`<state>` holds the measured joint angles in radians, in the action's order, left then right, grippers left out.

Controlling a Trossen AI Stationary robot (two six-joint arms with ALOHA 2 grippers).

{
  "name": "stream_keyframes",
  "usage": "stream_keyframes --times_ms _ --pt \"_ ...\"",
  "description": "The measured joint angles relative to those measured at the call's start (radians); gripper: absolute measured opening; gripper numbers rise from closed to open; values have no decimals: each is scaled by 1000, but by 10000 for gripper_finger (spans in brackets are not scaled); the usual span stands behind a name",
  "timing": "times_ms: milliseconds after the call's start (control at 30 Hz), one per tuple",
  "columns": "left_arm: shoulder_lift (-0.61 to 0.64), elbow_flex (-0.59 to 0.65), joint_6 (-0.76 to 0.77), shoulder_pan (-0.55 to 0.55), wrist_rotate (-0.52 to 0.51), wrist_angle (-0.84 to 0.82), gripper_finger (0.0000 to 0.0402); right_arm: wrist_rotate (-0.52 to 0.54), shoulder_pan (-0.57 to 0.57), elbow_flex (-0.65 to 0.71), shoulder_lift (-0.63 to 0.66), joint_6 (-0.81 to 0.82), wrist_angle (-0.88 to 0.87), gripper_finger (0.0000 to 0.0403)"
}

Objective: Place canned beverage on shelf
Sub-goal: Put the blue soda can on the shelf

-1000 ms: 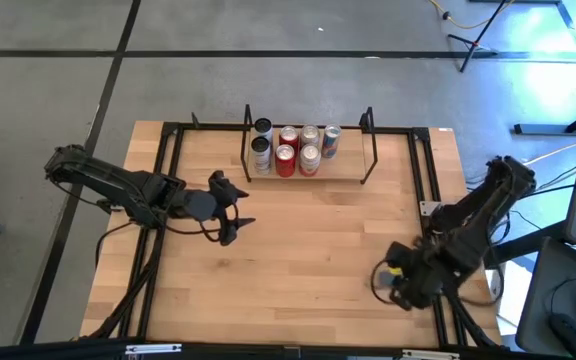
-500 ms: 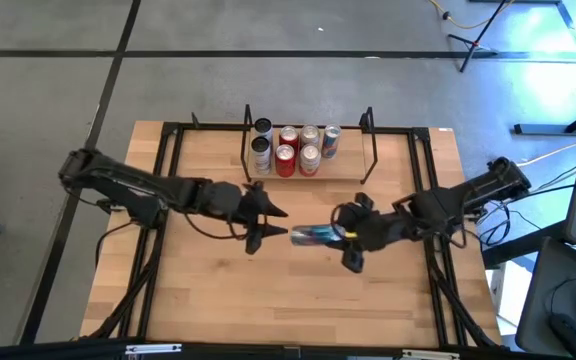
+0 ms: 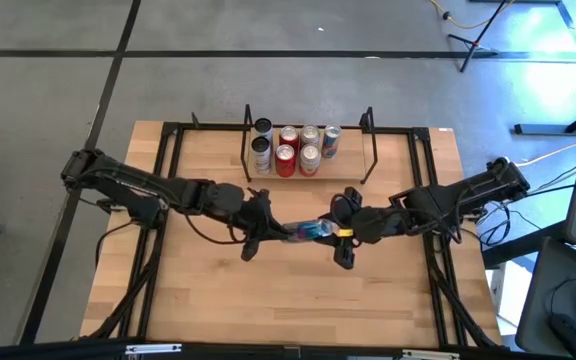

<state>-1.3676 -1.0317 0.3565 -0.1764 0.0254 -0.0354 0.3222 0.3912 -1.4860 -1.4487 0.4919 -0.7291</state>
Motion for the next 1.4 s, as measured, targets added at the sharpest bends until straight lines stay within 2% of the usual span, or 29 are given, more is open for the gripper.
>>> stream_keyframes --times_ms 267,433,567,700,933,1067,1400 --pt "-18 0 -8 -8 -20 3 44 34 -1 0 2 -26 52 198" --pt "-36 0 -3 -8 -34 36 44 106 -3 0 1 -46 90 198" --pt "-33 0 -2 -4 -51 54 45 132 -32 -2 -4 -57 97 198" --pt "-13 0 0 11 -24 43 45 141 -77 -2 -6 -117 75 198" --pt "145 0 6 10 -9 -73 45 67 -195 -3 39 -192 -162 198" --pt "232 0 7 7 -45 -167 45 53 -303 -2 38 -309 -308 198" --pt "308 0 0 -5 -224 -172 45 -176 -617 52 -20 -693 -254 198"
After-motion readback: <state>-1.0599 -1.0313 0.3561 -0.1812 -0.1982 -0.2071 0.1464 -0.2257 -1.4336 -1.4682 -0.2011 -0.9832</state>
